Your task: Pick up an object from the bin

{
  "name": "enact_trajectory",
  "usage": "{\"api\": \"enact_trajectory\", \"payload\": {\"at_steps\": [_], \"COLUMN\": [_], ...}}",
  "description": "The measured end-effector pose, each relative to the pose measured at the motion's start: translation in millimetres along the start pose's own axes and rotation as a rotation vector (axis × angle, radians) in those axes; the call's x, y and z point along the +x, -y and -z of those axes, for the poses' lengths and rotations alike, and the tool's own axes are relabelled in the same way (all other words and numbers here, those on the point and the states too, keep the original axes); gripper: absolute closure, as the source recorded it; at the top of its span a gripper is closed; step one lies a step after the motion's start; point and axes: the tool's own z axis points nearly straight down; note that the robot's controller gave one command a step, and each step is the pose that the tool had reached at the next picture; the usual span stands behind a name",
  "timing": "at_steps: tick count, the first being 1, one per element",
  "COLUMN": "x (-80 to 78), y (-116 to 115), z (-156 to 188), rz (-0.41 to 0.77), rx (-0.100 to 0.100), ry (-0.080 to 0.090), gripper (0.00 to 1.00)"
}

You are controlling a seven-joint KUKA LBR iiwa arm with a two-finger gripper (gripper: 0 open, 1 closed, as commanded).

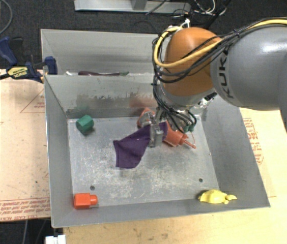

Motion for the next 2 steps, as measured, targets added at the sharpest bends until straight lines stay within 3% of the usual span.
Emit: {"api": "enact_trajectory", "payload": {"at_steps": [1, 2], "x": [0.0, 11.5], "y": [0.0, -4.2], "z": [0.0, 134.8], "rz": [0.000, 0.027], "rx": [0.000, 0.000], "ry": [0.000, 0.005], "gripper": [1.00, 1.00]}}
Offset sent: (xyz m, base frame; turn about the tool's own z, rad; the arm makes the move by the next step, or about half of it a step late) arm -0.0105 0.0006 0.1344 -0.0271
